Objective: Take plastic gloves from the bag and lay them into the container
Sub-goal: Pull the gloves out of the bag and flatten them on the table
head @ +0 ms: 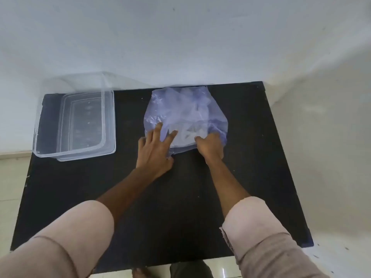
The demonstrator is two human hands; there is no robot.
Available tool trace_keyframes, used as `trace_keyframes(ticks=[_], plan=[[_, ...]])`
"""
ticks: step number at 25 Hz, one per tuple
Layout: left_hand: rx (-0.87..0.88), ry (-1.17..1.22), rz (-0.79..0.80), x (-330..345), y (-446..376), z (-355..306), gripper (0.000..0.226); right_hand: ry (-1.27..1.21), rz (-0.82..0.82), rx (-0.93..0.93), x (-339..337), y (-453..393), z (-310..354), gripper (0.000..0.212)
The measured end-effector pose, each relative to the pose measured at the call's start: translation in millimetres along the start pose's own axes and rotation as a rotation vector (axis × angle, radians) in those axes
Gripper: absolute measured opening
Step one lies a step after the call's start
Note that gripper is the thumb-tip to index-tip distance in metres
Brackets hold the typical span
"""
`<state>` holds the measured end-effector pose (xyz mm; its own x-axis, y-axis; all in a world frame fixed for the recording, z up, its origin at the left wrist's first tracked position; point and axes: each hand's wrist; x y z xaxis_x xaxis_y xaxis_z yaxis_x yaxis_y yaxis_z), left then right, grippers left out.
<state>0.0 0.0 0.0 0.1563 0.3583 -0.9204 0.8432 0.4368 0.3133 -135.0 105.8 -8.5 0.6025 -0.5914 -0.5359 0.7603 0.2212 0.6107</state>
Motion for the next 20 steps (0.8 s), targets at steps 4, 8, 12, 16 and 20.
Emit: trace_keyframes(ticks=[4,8,12,16,20], plan=[[-0.135,0.071,0.058,2,-34,-2,0.074,-0.258,-0.027,-0.006,13,-28,4,0.032],[-0.215,0.330,0.011,-2,-60,3,0.071,-0.700,-0.036,-0.098,28,-26,4,0.019],[-0.185,0.369,-0.016,3,-65,-4,0.075,-1.306,0.066,0.028,38,-15,17,0.019],[-0.189,0.430,-0.022,9,-67,-4,0.067,-1.411,0.173,0.246,52,-16,29,0.037],[-0.191,0.479,-0.035,9,-69,-2,0.062,-1.065,0.058,0.215,56,-28,33,0.018]])
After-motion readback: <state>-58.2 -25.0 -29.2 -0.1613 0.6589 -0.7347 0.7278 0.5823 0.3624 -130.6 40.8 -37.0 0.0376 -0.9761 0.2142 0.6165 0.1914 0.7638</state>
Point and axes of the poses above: each hand's wrist, its own y-axis away from the middle knuckle, its own x-axis out of the palm, z = x × y, and after that the axes turned 10 degrees about z, right-handed
